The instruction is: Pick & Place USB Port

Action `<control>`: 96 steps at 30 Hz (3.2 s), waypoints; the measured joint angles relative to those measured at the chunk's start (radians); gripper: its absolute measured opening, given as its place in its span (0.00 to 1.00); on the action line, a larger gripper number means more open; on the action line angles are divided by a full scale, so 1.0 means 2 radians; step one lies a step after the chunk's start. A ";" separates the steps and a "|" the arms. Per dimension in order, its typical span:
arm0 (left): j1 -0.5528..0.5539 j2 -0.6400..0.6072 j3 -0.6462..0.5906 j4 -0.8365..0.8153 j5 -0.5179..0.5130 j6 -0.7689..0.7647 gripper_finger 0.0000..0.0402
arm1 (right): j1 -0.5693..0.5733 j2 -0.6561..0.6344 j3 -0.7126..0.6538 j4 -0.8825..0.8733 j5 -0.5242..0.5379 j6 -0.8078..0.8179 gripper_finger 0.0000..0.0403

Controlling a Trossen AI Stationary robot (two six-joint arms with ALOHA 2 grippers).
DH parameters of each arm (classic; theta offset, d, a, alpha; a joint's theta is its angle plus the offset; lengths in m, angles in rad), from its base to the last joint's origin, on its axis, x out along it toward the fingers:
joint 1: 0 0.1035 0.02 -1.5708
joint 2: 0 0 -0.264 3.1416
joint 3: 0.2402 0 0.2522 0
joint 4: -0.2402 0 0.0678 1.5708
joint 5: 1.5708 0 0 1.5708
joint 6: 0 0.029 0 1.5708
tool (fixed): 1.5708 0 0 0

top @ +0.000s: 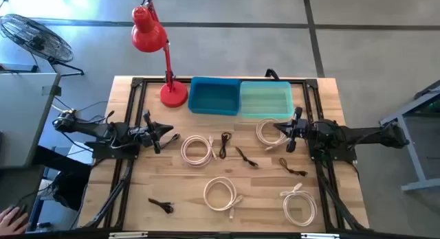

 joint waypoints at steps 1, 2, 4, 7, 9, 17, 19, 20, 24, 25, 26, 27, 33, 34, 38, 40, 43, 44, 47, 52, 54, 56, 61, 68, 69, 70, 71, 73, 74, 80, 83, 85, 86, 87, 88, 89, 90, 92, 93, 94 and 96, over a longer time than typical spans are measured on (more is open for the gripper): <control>0.000 0.000 0.000 0.000 0.000 0.000 0.00 | 0.000 0.000 0.000 0.000 0.000 0.000 0.00; 0.000 0.000 0.000 0.000 0.000 0.000 0.00 | 0.000 0.000 0.000 0.000 0.000 0.000 0.00; 0.000 0.000 0.000 0.000 0.000 0.000 0.00 | 0.000 0.000 0.000 0.000 0.000 0.000 0.00; 0.000 0.000 0.000 0.000 0.000 0.000 0.00 | 0.000 0.000 0.000 0.000 0.000 0.000 0.00; 0.000 0.000 0.000 0.000 0.000 0.000 0.00 | 0.000 0.000 0.000 0.000 0.000 0.000 0.00; 0.000 0.000 0.000 0.000 0.000 0.000 0.00 | 0.000 0.000 0.000 0.000 0.000 0.000 0.00; 0.000 0.000 0.000 0.000 0.000 0.000 0.00 | 0.000 0.000 0.000 0.000 0.000 0.000 0.00; 0.000 0.000 0.001 0.000 0.000 0.000 0.00 | 0.000 0.000 0.000 0.000 0.000 0.000 0.00; 0.000 0.000 0.001 0.000 0.000 0.000 0.00 | 0.000 0.000 0.000 0.000 0.000 0.000 0.00; 0.000 0.000 0.001 0.000 0.000 0.000 0.00 | 0.000 0.000 0.000 0.000 0.000 0.000 0.00; 0.000 0.000 0.001 0.000 0.000 0.000 0.00 | 0.000 0.000 0.000 0.000 0.000 0.000 0.00; 0.000 0.000 0.001 0.000 0.000 0.000 0.00 | 0.000 0.000 0.000 0.000 0.000 0.000 0.00; 0.000 0.000 0.001 0.000 0.000 0.000 0.00 | 0.000 0.000 0.000 0.000 0.000 0.000 0.00; 0.000 0.000 0.001 0.000 0.000 0.000 0.00 | 0.000 0.000 0.000 0.000 0.000 0.000 0.00; 0.000 0.000 0.001 0.000 0.000 0.000 0.00 | 0.000 0.000 0.000 0.000 0.000 0.000 0.00; 0.000 0.000 0.001 0.000 0.000 0.000 0.00 | 0.000 0.000 0.000 0.000 0.000 0.000 0.00; 0.000 0.000 0.001 0.000 0.000 0.000 0.00 | 0.000 0.000 0.000 0.000 0.000 0.000 0.00; 0.000 0.000 0.001 0.000 0.000 0.000 0.00 | 0.000 0.000 0.000 0.000 0.000 0.000 0.00; 0.000 0.000 0.001 0.000 0.000 0.000 0.00 | 0.000 0.000 0.000 0.000 0.000 0.000 0.00; 0.000 0.000 0.001 0.000 0.000 0.000 0.00 | 0.000 0.000 0.000 0.000 0.000 0.000 0.00; 0.000 0.000 0.001 0.000 0.000 0.000 0.00 | 0.000 0.000 0.000 0.000 0.000 0.000 0.00; 0.000 0.000 0.001 0.000 0.000 0.000 0.00 | 0.000 0.000 0.000 0.000 0.000 0.000 0.00; 0.000 0.000 0.001 0.000 0.000 0.000 0.00 | 0.000 0.000 0.000 0.000 0.000 0.000 0.00; 0.000 0.000 0.001 0.000 0.000 0.000 0.00 | 0.000 0.000 0.000 0.000 0.000 0.000 0.00; 0.000 0.000 0.001 0.000 0.000 0.000 0.00 | 0.000 0.000 0.000 0.000 0.000 0.000 0.00; 0.000 0.000 0.001 0.000 0.000 0.000 0.00 | 0.000 0.000 0.000 0.000 0.000 0.000 0.00; 0.000 0.000 0.000 0.000 0.000 0.000 0.00 | 0.000 0.000 0.000 0.000 0.000 0.000 0.00; 0.000 0.000 0.000 0.000 0.000 0.000 0.00 | 0.000 0.000 0.000 0.001 0.000 0.000 0.00; 0.000 0.000 0.000 0.000 0.000 0.000 0.00 | 0.000 0.000 0.000 0.005 0.000 0.000 0.00; 0.000 0.000 0.000 0.000 0.000 0.000 0.00 | 0.000 0.000 0.000 0.032 -0.017 -0.001 0.00; 0.000 0.000 0.000 0.002 -0.001 0.020 0.00 | 0.000 0.000 0.000 0.029 -0.035 -0.017 0.00; 0.000 0.000 0.000 0.001 -0.001 0.039 0.00 | 0.000 0.000 0.000 0.028 -0.044 -0.017 0.00; 0.000 0.000 0.000 0.001 -0.001 0.046 0.00 | 0.000 0.000 0.000 0.026 -0.047 -0.017 0.00; 0.000 0.000 0.000 0.000 -0.001 0.052 0.00 | 0.000 0.000 0.000 0.026 -0.051 -0.017 0.00; 0.000 0.000 0.000 0.000 -0.001 0.055 0.00 | 0.000 0.000 0.000 0.026 -0.057 -0.017 0.00; 0.000 0.000 0.000 0.000 -0.001 0.055 0.00 | 0.000 0.000 0.000 0.026 -0.064 -0.017 0.00; 0.000 0.000 0.000 0.000 -0.001 0.055 0.00 | 0.000 0.000 0.000 0.026 -0.070 -0.017 0.00; 0.000 0.000 0.000 0.000 -0.001 0.055 0.00 | 0.000 0.000 0.001 0.020 -0.071 -0.017 0.00; 0.000 0.000 0.000 0.000 -0.001 0.055 0.00 | 0.000 0.000 0.005 0.004 -0.068 -0.017 0.00; 0.000 0.000 0.000 0.000 -0.001 0.055 0.00 | 0.000 0.001 0.012 -0.011 -0.064 -0.018 0.01; 0.000 0.000 0.000 0.000 -0.001 0.056 0.00 | 0.000 0.001 0.035 -0.043 -0.046 -0.026 0.03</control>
